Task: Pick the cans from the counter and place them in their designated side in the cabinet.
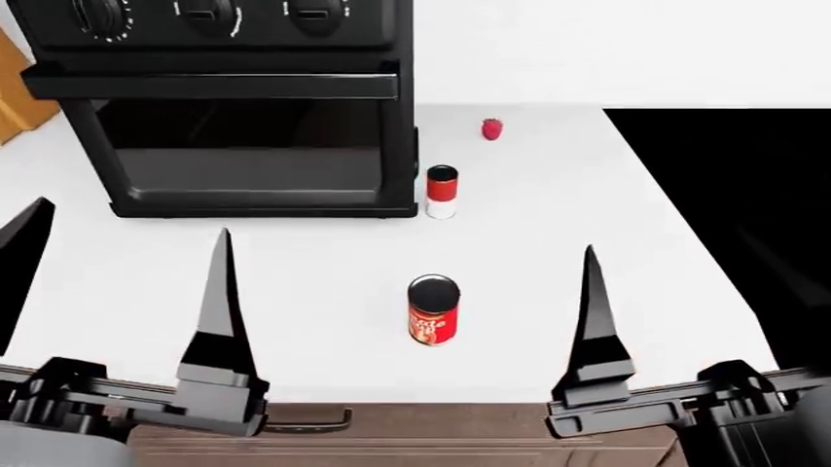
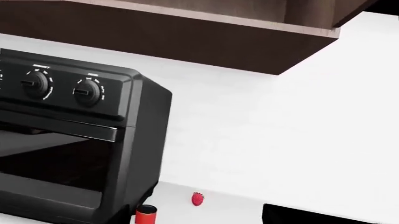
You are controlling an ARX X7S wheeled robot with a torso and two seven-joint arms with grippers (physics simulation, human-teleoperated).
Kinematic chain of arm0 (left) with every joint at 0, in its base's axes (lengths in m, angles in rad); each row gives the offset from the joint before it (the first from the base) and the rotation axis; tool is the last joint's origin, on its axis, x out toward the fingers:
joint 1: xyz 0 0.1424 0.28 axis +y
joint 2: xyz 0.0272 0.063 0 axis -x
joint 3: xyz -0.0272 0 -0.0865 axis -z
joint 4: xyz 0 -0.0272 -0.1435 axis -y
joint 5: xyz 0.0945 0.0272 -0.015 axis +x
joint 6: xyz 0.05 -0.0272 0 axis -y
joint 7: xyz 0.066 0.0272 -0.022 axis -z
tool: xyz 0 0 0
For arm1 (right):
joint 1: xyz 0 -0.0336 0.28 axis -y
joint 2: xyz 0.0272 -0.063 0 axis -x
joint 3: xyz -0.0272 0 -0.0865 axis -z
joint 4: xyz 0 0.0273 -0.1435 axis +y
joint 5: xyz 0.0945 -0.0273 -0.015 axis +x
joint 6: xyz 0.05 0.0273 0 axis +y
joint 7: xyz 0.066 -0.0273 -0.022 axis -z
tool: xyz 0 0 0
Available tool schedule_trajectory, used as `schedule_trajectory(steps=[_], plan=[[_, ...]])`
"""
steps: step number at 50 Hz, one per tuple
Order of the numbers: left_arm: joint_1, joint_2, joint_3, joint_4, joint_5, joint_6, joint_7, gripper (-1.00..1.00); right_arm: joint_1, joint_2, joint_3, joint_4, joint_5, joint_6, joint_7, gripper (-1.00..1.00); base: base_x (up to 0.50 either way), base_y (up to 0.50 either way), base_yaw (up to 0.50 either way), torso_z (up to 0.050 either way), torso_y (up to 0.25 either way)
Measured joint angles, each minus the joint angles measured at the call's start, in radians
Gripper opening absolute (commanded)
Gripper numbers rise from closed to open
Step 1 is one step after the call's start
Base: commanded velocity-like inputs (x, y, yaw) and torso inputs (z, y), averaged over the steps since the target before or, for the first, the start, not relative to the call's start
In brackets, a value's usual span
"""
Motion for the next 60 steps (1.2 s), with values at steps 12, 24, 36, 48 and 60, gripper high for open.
schedule_trajectory(steps=[12,24,36,48,60], plan=[[0.027,0.002,-0.013,0.000,0.011,-0.003,-0.001,1.00,-0.028,-0.013,0.017,0.000,-0.004,0.009,0.001,1.00,0.50,0.00,0.00,0.000,0.002],[0.024,0.004,-0.005,0.000,0.014,0.004,-0.001,1.00,-0.050,-0.025,0.041,0.000,-0.001,0.021,0.002,1.00,0.50,0.00,0.00,0.000,0.002],[0.010,0.005,0.015,-0.001,0.020,0.014,-0.001,1.00,-0.067,-0.033,0.057,0.000,0.005,0.032,0.002,1.00,0.04,0.00,0.00,0.000,0.001],[-0.017,0.003,0.054,0.000,0.030,0.034,-0.001,1.00,0.030,-0.199,-0.184,0.000,-0.032,-0.203,0.000,1.00,0.00,0.00,0.00,0.000,0.000],[-0.016,0.005,0.069,0.000,0.041,0.046,-0.001,1.00,0.148,-0.397,-0.546,0.000,-0.082,-0.606,-0.145,1.00,0.00,0.00,0.00,0.000,0.000]])
